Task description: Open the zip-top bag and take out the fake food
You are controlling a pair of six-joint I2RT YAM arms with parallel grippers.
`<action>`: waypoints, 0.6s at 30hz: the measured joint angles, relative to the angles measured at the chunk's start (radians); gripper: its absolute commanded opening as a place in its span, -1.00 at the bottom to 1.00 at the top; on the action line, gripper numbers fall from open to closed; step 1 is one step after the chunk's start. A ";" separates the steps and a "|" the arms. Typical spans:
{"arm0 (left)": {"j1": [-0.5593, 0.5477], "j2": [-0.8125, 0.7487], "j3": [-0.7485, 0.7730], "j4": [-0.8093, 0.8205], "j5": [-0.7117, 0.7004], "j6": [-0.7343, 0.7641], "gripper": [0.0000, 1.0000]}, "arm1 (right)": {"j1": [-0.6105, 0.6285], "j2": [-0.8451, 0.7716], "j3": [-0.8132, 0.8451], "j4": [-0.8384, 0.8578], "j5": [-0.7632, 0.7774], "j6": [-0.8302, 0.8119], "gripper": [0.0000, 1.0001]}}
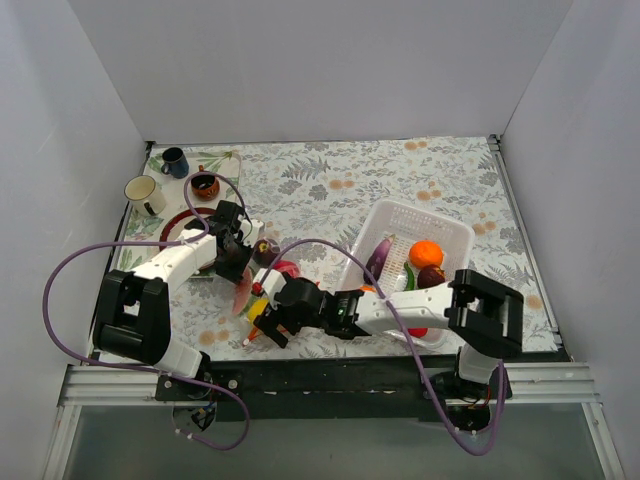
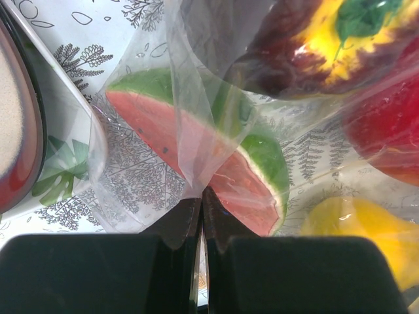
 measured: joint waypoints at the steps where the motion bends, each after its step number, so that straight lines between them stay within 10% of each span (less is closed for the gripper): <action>1: 0.000 0.000 0.000 0.000 0.000 0.000 -1.00 | 0.000 -0.024 -0.016 0.000 -0.005 0.000 0.89; 18: 0.000 0.000 0.000 0.002 0.004 0.000 -1.00 | -0.005 -0.029 -0.066 0.008 0.006 0.015 0.88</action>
